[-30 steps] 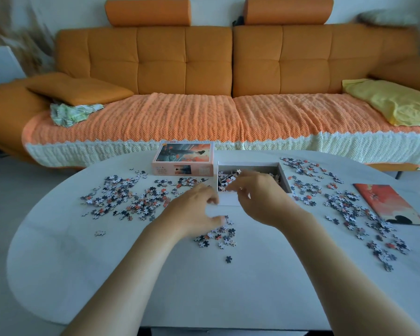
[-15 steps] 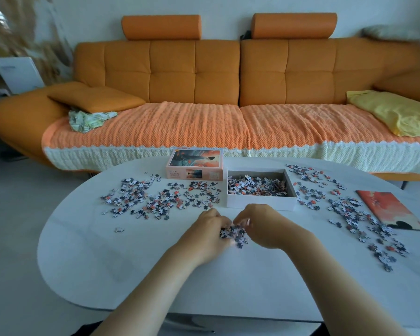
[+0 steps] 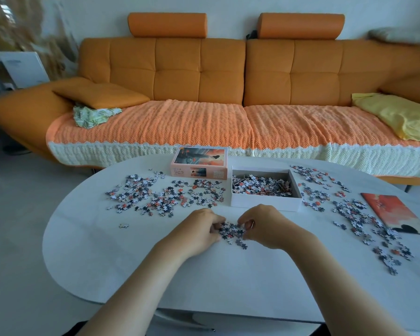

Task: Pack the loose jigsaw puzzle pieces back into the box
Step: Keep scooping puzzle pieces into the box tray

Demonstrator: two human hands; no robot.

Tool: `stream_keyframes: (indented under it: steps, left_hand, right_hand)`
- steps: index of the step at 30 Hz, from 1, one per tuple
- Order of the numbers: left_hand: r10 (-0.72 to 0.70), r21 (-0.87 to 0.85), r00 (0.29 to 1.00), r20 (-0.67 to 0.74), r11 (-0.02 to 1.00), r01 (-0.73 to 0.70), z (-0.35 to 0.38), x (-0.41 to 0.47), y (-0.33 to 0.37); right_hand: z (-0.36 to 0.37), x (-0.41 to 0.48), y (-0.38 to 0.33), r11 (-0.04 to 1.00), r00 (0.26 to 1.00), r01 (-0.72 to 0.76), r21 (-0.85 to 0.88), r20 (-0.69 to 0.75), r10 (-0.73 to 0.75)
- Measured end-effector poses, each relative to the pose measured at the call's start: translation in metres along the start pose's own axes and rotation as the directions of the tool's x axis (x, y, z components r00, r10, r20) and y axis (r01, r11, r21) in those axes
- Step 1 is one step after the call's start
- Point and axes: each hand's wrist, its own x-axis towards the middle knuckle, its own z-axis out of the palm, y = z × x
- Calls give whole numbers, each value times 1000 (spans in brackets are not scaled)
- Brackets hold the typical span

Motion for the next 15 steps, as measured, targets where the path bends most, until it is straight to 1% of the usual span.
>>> stream_keyframes:
  steps: [3, 5, 7, 11, 13, 15]
  left_hand:
    - [-11, -17, 998, 58, 1000, 12, -3, 4, -1]
    - [-23, 12, 994, 108, 1000, 22, -2, 6, -1]
    - [-11, 41, 992, 124, 999, 6, 0, 8, 2]
    - [76, -42, 994, 84, 996, -73, 5, 12, 8]
    - [77, -66, 994, 81, 995, -72, 5, 13, 8]
    - [58, -54, 995, 78, 997, -54, 2, 11, 5]
  right_hand:
    - [-5, -3, 0, 1000, 996, -20, -19, 86, 22]
    - [-6, -4, -2, 998, 991, -20, -59, 130, 27]
    - [-3, -1, -6, 998, 994, -23, -57, 102, 29]
    - [4, 8, -8, 1000, 1000, 2, 6, 13, -2]
    - [5, 10, -7, 1000, 1000, -1, 28, 0, 1]
    - [4, 8, -7, 999, 1000, -15, 44, 1, 15]
